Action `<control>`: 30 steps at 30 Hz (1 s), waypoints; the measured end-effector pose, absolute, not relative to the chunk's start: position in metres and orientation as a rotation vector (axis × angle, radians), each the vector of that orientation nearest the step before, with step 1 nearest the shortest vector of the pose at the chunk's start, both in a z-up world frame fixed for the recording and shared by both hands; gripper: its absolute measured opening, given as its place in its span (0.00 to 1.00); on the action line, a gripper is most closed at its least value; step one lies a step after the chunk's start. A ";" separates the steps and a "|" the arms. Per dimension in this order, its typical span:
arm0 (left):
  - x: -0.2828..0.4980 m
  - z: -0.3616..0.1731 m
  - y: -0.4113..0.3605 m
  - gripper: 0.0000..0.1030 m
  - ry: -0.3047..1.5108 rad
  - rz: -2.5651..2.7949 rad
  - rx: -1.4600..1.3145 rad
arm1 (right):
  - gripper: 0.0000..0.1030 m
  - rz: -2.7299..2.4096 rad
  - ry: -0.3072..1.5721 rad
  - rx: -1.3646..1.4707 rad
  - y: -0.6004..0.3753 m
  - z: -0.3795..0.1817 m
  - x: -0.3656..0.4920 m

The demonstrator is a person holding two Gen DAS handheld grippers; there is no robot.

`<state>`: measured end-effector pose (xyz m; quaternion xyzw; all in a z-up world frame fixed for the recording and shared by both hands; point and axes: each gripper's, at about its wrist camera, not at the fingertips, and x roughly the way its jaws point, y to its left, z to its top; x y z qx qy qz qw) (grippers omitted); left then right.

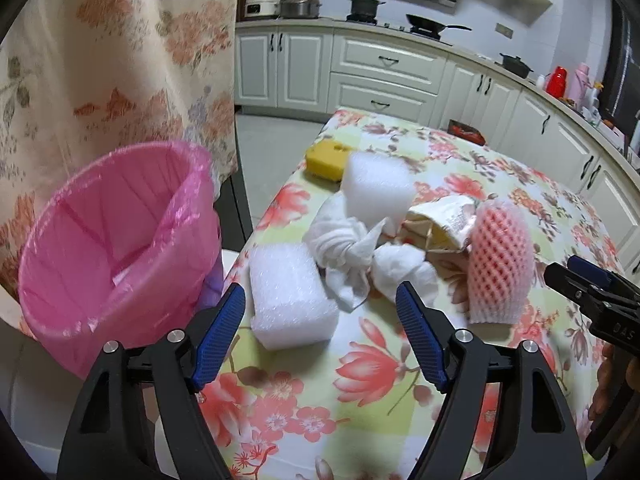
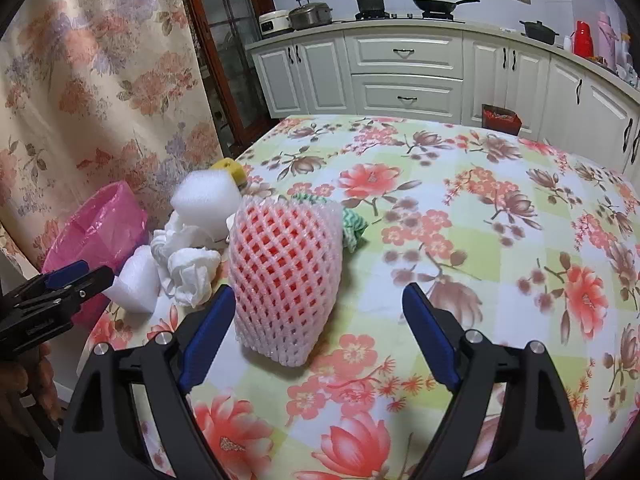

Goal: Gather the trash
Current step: 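Grasp a white foam block with the left tool while the right tool grasps a pink foam net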

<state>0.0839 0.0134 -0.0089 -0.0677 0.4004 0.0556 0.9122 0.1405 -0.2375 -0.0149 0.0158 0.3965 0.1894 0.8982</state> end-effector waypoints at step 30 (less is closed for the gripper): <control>0.103 -0.048 0.031 0.50 0.931 0.117 -0.204 | 0.79 0.398 0.921 -0.015 -0.192 -0.051 0.170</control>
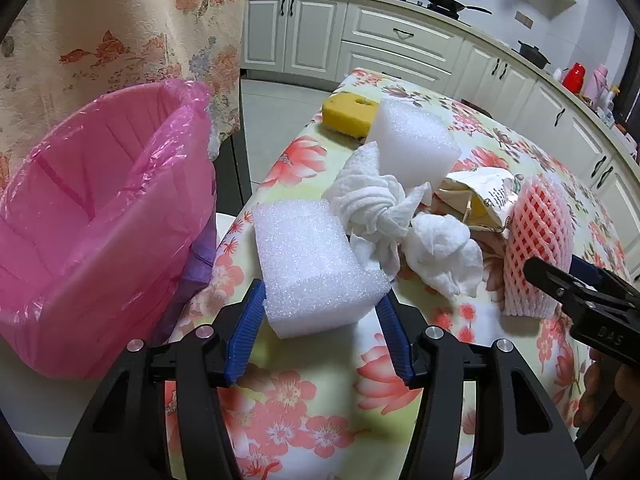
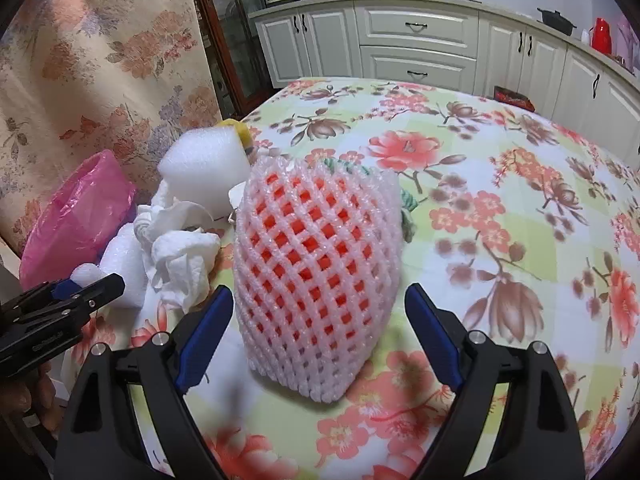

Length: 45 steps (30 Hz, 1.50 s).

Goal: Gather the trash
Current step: 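Grasp a white foam block with the left tool while the right tool grasps a pink foam net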

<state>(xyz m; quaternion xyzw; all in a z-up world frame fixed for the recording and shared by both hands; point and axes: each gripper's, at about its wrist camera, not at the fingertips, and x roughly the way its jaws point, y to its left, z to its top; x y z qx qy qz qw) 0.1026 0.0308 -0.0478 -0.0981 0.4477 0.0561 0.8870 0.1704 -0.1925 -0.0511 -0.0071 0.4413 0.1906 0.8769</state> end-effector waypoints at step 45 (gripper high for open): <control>0.071 0.057 0.041 0.49 0.678 0.090 -0.207 | 0.38 0.391 0.720 0.021 -0.226 0.041 0.137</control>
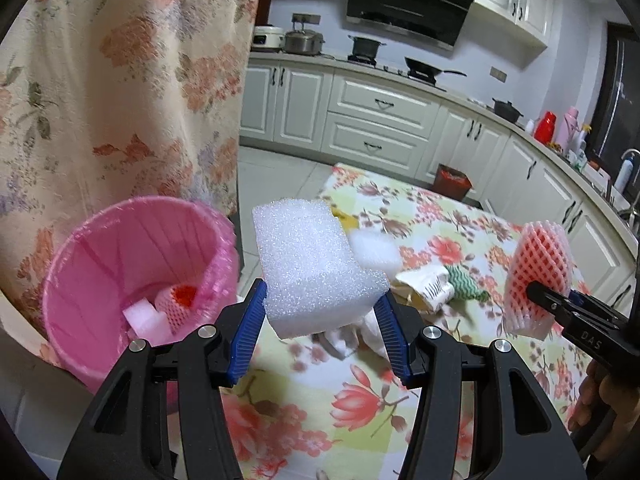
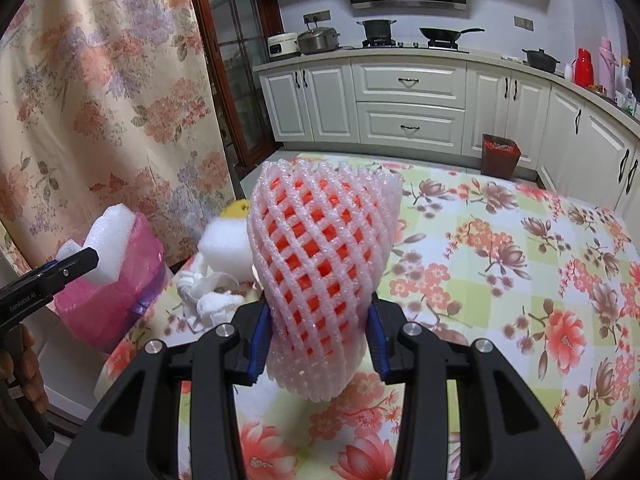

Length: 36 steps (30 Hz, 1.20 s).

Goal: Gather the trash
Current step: 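Grasp a white foam block with the left tool while the right tool grasps a pink foam net, then carry the foam block and pink net to the pink wastebasket and release both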

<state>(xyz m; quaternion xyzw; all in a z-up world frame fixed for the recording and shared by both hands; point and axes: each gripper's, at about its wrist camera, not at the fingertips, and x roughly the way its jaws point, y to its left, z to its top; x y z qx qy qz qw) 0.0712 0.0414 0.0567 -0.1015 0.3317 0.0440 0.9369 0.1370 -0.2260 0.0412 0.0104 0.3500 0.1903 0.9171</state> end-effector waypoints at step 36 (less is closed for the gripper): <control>0.013 0.101 0.139 0.49 0.499 0.340 -0.235 | 0.38 0.564 0.672 -0.044 -0.118 0.080 0.151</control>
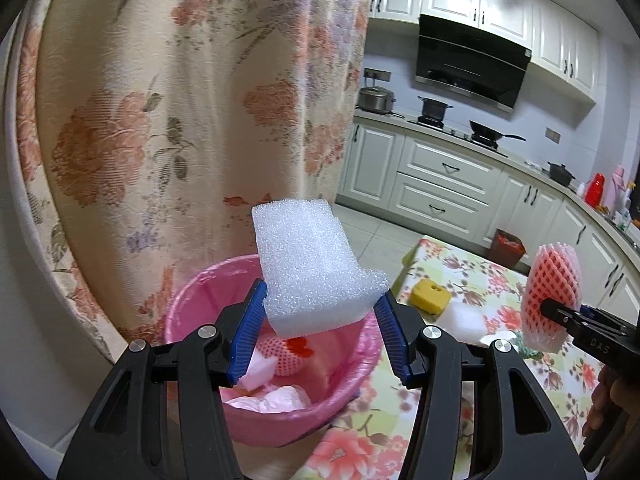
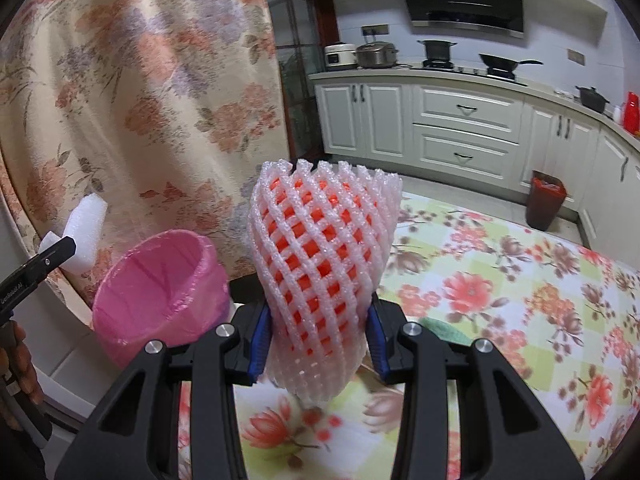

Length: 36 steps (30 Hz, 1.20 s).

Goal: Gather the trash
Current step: 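Carry the foam block and pink net to the pink wastebasket and release both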

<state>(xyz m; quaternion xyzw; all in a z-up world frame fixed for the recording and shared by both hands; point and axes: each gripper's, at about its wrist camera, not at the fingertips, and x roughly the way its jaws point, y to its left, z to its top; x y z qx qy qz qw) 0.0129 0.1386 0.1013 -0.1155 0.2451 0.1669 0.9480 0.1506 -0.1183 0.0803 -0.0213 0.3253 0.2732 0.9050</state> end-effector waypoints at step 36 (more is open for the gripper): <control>-0.005 0.092 0.195 0.49 0.495 0.424 -0.283 | 0.43 0.913 0.681 -0.166 0.075 0.093 0.143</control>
